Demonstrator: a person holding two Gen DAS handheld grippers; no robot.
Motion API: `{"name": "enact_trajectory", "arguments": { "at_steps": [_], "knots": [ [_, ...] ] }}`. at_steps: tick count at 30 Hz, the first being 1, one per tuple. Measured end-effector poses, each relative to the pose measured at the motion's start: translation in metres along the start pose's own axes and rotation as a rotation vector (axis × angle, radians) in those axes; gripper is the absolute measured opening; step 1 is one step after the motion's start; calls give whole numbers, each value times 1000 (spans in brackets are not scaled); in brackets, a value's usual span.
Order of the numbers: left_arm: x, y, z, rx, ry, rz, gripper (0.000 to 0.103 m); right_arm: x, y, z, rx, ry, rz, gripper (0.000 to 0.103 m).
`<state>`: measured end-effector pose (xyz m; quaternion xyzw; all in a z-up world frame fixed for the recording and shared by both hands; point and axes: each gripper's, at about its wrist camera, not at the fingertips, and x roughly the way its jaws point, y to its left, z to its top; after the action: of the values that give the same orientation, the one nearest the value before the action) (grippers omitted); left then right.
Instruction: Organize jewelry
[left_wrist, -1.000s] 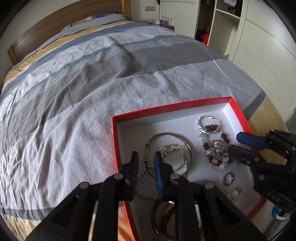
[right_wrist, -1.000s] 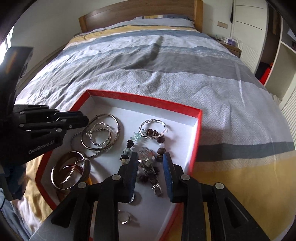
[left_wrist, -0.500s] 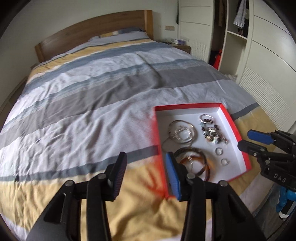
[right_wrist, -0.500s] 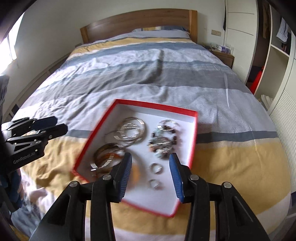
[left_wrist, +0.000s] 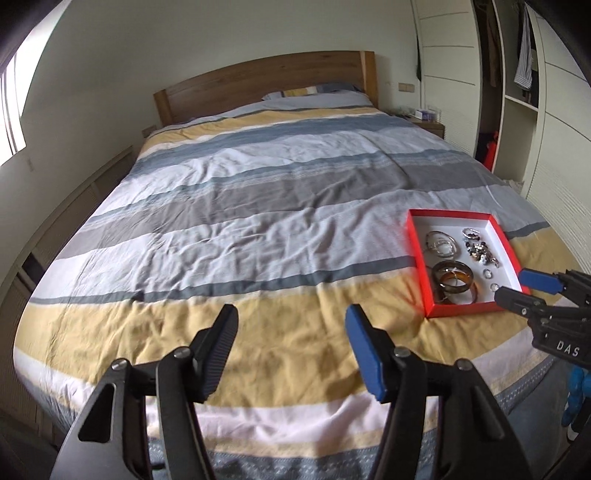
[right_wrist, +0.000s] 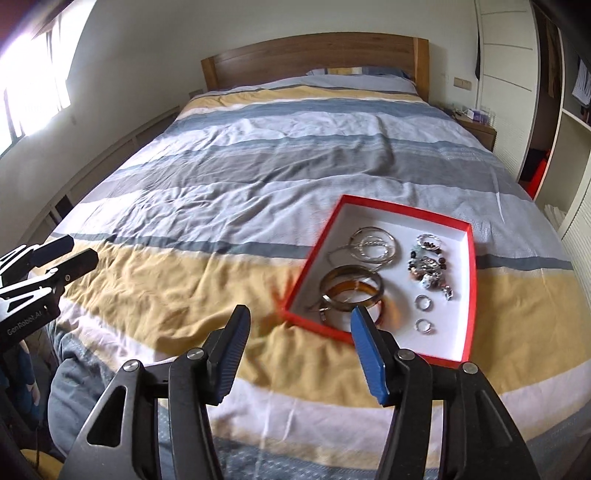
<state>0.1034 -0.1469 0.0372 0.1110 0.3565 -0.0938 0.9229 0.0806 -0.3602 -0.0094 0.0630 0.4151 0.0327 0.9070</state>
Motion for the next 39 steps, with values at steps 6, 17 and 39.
{"name": "enact_trajectory", "arguments": {
  "at_steps": [6,17,39],
  "knots": [
    [-29,18,-18,-31,-34,16,64,-21,37,-11,-41,-17,-10,68],
    [-67,38,-43,-62,-104,40,65,-57,84,-30,-97,-90,-37,90],
    [-79,49,-93,-74,-128,123,65,-67,97,-70,-62,-142,-107,102]
  ]
}}
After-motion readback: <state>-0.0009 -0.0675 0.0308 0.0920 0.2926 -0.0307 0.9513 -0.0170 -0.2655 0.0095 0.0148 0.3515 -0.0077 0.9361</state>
